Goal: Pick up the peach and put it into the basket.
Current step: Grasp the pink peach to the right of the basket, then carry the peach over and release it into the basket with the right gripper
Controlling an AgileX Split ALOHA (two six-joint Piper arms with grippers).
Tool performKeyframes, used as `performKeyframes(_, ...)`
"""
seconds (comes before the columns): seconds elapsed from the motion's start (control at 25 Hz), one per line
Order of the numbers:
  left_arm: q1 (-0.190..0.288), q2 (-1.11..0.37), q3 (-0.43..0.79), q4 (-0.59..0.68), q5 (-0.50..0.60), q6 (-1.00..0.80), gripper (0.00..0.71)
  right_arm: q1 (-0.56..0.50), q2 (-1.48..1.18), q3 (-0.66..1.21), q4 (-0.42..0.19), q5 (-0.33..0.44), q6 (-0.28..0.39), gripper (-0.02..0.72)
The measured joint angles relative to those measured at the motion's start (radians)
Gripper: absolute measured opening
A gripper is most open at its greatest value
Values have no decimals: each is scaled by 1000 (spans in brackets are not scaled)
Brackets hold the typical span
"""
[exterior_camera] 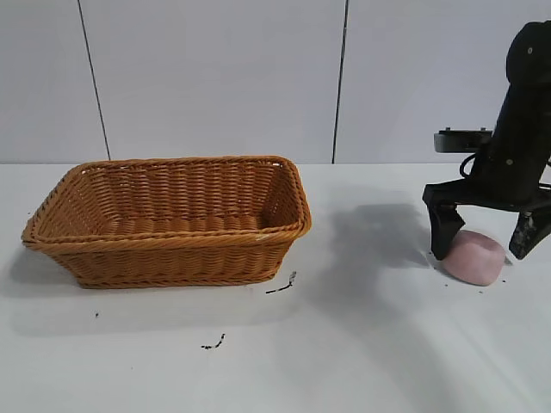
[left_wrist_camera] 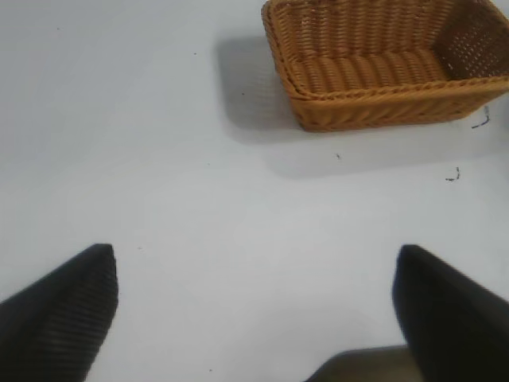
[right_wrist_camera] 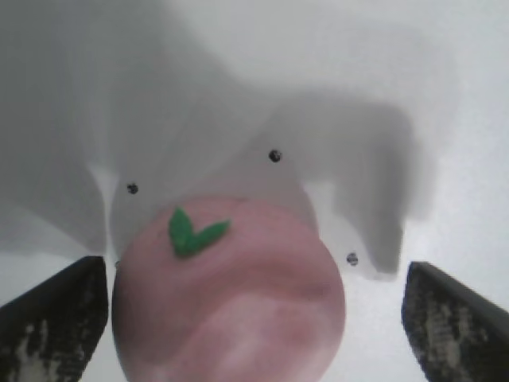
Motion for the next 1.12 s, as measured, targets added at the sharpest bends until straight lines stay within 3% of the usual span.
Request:
performKeyframes(0.2, 0, 0, 0, 0, 0, 0, 692, 0, 0, 0, 3, -1, 0, 610)
performKeyframes(0.32, 0, 0, 0, 0, 0, 0, 692, 0, 0, 0, 13, -1, 0, 413)
performKeyframes(0.44, 0, 0, 0, 0, 0, 0, 692, 0, 0, 0, 16, -1, 0, 139)
performKeyframes(0.52, 0, 0, 0, 0, 0, 0, 692, 0, -2, -2, 20, 0, -4, 70)
performKeyframes(0.76, 0, 0, 0, 0, 0, 0, 692, 0, -13, -50, 20, 70, -21, 33)
performKeyframes(1.12, 0, 0, 0, 0, 0, 0, 692, 34, -111, -343, 11, 294, -5, 25)
